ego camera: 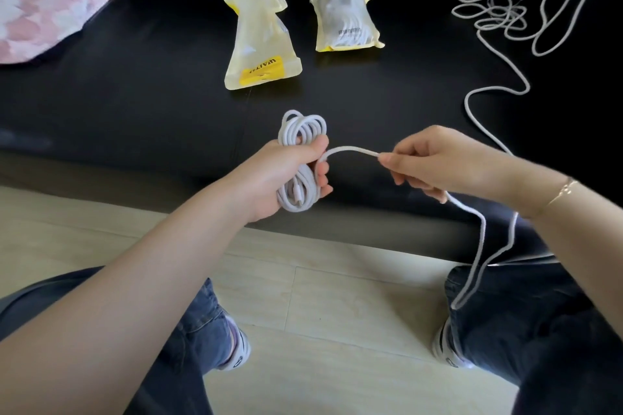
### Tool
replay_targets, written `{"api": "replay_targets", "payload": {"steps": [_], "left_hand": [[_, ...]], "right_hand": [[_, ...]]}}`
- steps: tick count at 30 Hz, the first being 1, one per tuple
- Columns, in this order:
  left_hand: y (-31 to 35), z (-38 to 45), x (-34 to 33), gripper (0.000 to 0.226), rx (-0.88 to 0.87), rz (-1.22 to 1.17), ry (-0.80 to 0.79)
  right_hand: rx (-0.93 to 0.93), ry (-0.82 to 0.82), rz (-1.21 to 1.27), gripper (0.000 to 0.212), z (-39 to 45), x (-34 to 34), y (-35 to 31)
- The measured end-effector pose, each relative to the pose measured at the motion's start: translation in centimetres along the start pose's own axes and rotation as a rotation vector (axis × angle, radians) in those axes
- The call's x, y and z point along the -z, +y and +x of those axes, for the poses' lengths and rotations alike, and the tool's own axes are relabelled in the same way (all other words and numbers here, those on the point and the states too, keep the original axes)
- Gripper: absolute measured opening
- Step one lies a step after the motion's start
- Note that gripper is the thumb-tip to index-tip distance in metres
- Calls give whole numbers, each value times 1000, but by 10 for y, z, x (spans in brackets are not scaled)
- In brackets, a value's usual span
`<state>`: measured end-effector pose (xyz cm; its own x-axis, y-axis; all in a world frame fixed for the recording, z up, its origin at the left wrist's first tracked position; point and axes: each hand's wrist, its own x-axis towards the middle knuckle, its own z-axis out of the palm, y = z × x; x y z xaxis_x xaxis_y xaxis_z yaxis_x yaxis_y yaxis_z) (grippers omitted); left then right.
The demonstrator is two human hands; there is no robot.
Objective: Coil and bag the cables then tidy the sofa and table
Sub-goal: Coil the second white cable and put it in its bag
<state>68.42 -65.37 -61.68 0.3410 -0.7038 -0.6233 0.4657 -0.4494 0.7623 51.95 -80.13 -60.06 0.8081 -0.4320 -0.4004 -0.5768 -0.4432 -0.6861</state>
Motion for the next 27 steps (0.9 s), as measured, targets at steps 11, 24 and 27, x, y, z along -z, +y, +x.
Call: {"api": "replay_targets", "payload": {"steps": [11,24,27], "left_hand": [[-11,6,2,30,18,423,2],[11,9,15,31,159,-406,249],[6,6,15,23,117,-325,127]], "right_hand": [[436,350,-20,21,-5,-8,-3],[260,328,-35,40,6,-19,10],[305,336,-50,26,6,-24,10]]}}
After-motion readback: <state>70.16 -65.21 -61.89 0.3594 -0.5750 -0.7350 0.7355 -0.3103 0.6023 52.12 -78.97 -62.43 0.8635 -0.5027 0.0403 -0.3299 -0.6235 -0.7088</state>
